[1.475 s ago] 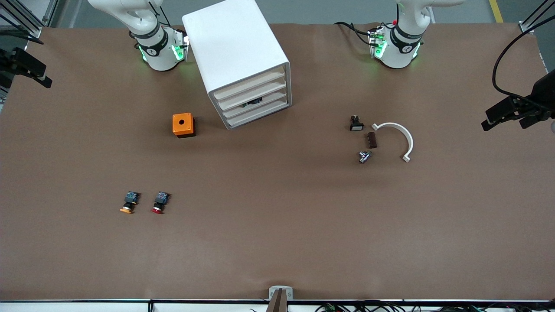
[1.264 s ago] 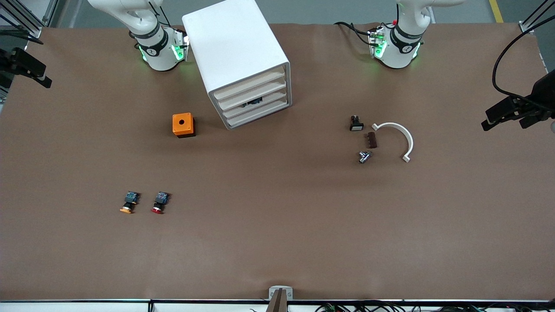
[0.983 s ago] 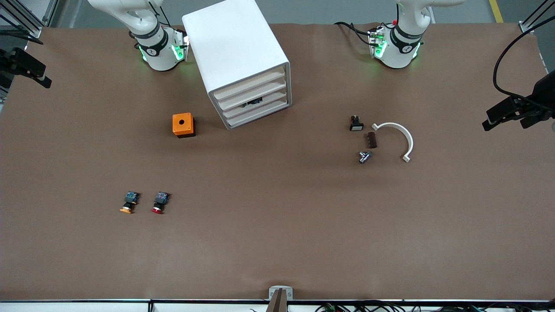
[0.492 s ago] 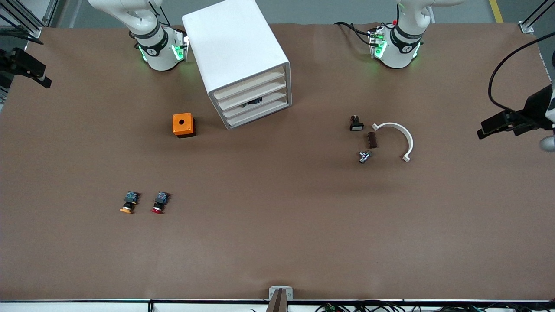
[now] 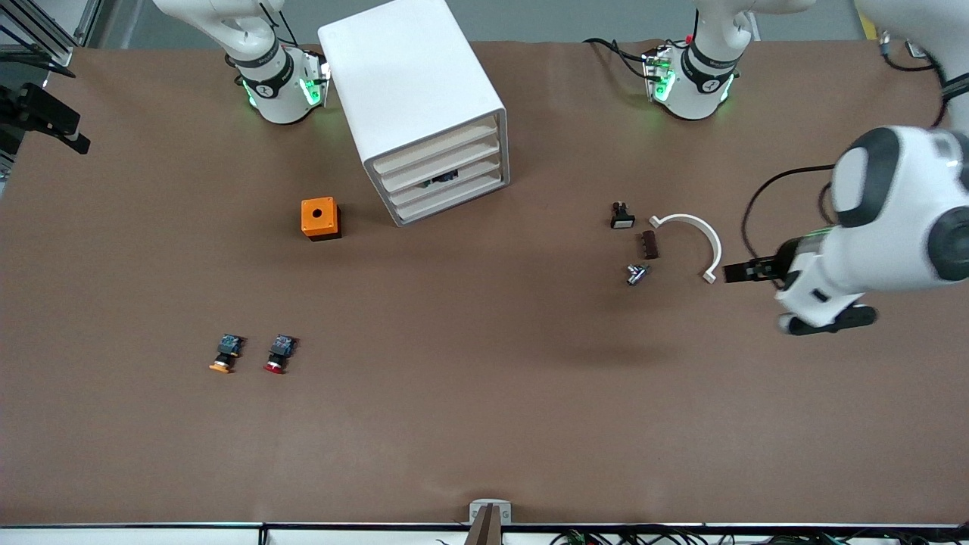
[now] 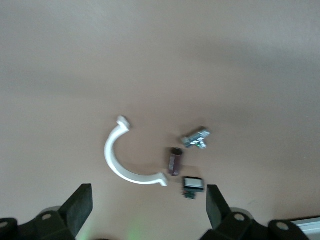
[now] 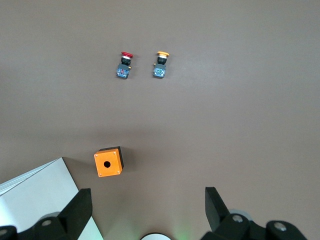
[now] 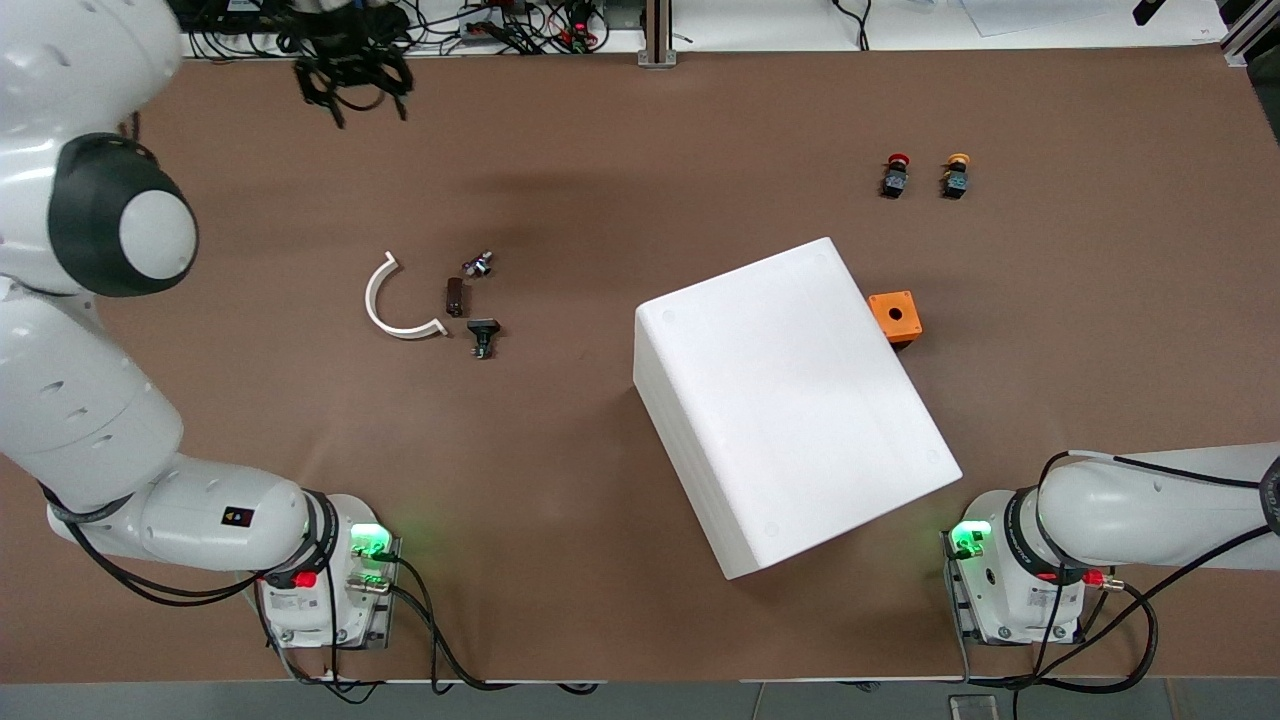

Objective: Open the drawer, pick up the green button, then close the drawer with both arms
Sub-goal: 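Reach the left gripper to the white cabinet's drawer handle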

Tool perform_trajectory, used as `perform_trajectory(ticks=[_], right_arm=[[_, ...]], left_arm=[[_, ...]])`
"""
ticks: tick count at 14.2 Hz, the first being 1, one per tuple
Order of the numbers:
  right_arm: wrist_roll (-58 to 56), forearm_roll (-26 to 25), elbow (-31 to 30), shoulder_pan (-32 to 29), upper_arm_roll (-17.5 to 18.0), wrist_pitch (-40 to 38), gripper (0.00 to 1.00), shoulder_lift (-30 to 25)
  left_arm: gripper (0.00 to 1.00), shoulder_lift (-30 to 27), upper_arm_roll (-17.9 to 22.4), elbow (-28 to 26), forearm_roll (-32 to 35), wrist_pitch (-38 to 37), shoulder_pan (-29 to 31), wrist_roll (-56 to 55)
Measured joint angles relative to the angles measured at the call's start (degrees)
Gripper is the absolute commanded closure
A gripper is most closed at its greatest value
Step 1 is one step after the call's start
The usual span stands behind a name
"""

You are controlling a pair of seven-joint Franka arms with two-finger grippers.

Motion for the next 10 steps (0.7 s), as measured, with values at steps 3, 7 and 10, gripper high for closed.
perform_trajectory(ticks=[3,7,10], right_arm=[[0.0,0.0,0.0,0.0,0.0,0.0,0.0,0.0],[0.0,-0.1,0.0,0.0,-0.3,0.0,0.0,0.0],[0.0,-0.3,0.0,0.0,-0.3,0.0,0.0,0.0]], left_arm=[[0.0,3.6,-1.5,1.8,-7.2,0.1,-4.7,-12.4],[0.0,10.1,-1.6,6.0,-19.5,0.2,-10.5,-37.1],[0.0,15.8,-1.6,7.6,-27.6,0.3,-13.0,-56.8]])
